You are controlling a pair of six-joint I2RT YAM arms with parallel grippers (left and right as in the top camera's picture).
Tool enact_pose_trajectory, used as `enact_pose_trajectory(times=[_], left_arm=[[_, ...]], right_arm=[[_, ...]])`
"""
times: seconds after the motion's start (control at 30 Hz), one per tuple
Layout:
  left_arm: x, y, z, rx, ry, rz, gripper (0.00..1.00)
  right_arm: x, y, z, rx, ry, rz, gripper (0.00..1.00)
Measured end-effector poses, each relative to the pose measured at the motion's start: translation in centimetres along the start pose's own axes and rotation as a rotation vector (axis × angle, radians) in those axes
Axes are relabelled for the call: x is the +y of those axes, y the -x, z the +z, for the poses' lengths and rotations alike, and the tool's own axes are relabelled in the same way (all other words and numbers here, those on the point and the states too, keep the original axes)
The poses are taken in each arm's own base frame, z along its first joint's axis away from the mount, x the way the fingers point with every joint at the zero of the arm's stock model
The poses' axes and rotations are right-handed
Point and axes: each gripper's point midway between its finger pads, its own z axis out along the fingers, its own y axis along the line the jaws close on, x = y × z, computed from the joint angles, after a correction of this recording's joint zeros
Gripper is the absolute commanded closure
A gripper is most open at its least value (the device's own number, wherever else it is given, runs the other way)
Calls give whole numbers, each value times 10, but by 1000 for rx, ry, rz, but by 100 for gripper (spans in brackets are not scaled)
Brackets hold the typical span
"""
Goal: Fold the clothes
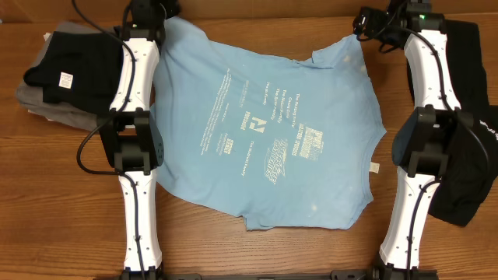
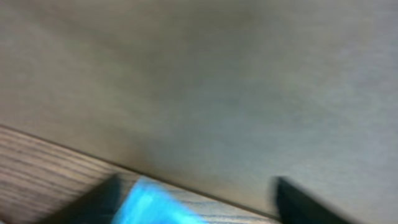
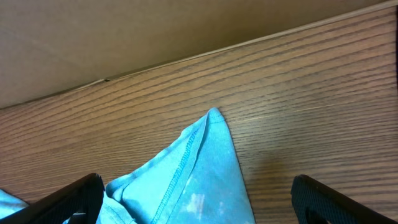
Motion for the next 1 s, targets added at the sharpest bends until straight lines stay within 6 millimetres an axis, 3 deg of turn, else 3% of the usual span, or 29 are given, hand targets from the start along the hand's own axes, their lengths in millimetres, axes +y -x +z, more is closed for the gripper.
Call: enact_pose_trajectory(times=[0.13, 0.27, 0.37, 0.43, 0.53, 0.63, 0.77, 0.87, 1.0], left_arm=[[0, -10, -1, 42, 10, 30, 0], [8, -41, -7, 181, 42, 61, 0], [16, -66, -24, 320, 77, 76, 0], [17, -70, -38, 381, 82, 89, 0], [11, -56, -71, 427, 79, 106, 0], [-1, -25, -119, 434, 68, 125, 0], [-17, 5, -179, 437, 50, 144, 0], [-24, 8, -213, 474, 47, 157, 0], [-24, -5, -234, 549, 63, 171, 0]], right_arm=[[0, -1, 0, 4, 1, 1, 0], [4, -9, 0, 38, 25, 8, 0], [7, -19, -2, 83, 45, 18, 0], [10, -28, -5, 123, 63, 27, 0], [19, -42, -21, 194, 99, 47, 0], [32, -42, -53, 221, 129, 57, 2], [51, -24, -113, 172, 160, 44, 3], [66, -13, -168, 121, 178, 27, 3], [82, -10, -239, 63, 198, 9, 3]])
